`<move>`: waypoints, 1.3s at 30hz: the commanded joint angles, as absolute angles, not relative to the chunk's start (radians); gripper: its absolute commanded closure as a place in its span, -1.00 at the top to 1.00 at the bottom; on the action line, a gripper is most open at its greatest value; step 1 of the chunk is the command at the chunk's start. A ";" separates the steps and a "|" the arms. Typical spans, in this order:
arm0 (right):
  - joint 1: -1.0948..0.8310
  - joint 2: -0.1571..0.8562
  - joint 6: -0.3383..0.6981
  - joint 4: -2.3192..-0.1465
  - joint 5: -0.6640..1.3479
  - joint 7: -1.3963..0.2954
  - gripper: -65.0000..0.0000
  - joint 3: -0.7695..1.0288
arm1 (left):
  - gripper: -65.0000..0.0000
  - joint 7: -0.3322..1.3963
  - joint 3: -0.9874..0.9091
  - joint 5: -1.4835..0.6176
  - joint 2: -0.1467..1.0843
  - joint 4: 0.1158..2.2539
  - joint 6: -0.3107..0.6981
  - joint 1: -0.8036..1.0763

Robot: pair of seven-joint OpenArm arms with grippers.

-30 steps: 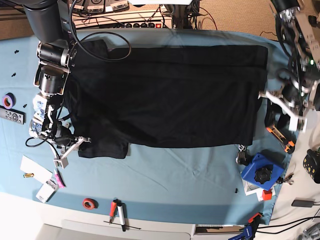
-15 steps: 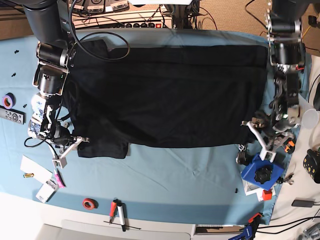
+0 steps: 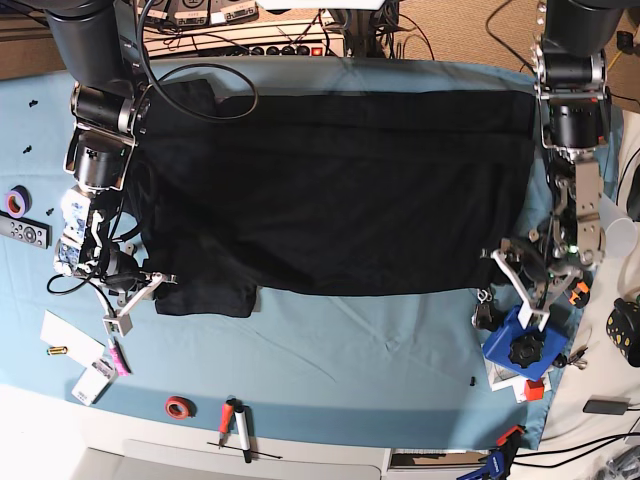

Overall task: Layout the t-shirt on the table in an organized manner, then fold the t-shirt properly
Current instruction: 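Grasp the other hem corner with the left gripper, then fold the hem over toward the collar edge with both grippers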

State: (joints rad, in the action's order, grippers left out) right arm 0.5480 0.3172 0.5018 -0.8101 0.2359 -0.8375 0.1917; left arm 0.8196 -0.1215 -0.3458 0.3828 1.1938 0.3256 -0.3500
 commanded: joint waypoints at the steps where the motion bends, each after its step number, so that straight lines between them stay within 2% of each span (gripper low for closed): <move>1: 0.564 0.332 0.497 -0.815 0.219 -0.864 -0.51 0.194 | -0.09 0.823 -0.127 -0.370 0.401 1.221 0.325 -0.395; 12: 0.564 0.332 0.497 -0.815 0.219 -0.864 -0.51 0.194 | -0.09 1.040 -0.127 -0.538 0.418 1.227 0.312 -0.451; 16: 0.564 0.332 0.497 -0.815 0.219 -0.865 -0.51 0.194 | -0.09 1.089 -0.127 -0.592 0.415 1.227 0.337 -0.437; 26: 0.564 0.332 0.500 -0.815 0.220 -0.864 -0.51 0.194 | -0.10 0.937 -0.127 -0.522 0.410 1.226 0.337 -0.323; 27: 0.564 0.332 0.500 -0.815 0.220 -0.864 -0.56 0.194 | -0.12 0.929 -0.127 -0.516 0.410 1.226 0.337 -0.317; 30: 0.564 0.332 0.500 -0.815 0.219 -0.873 -0.97 0.194 | -0.36 0.922 -0.127 -0.517 0.410 1.226 0.332 -0.316; 34: 0.565 0.332 0.500 -0.817 0.219 -0.880 -1.00 0.194 | -0.97 0.920 -0.127 -0.517 0.410 1.226 0.332 -0.318; 39: 0.565 0.336 0.500 -0.876 0.220 -0.881 -1.00 0.194 | -1.00 0.968 -0.128 -0.532 0.410 1.240 0.333 -0.318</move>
State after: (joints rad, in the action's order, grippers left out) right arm 0.5373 0.3180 0.4976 -0.8593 0.2192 -0.8875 0.1913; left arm 0.9619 -0.1238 -0.5308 0.3985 1.2263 0.3328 -0.2989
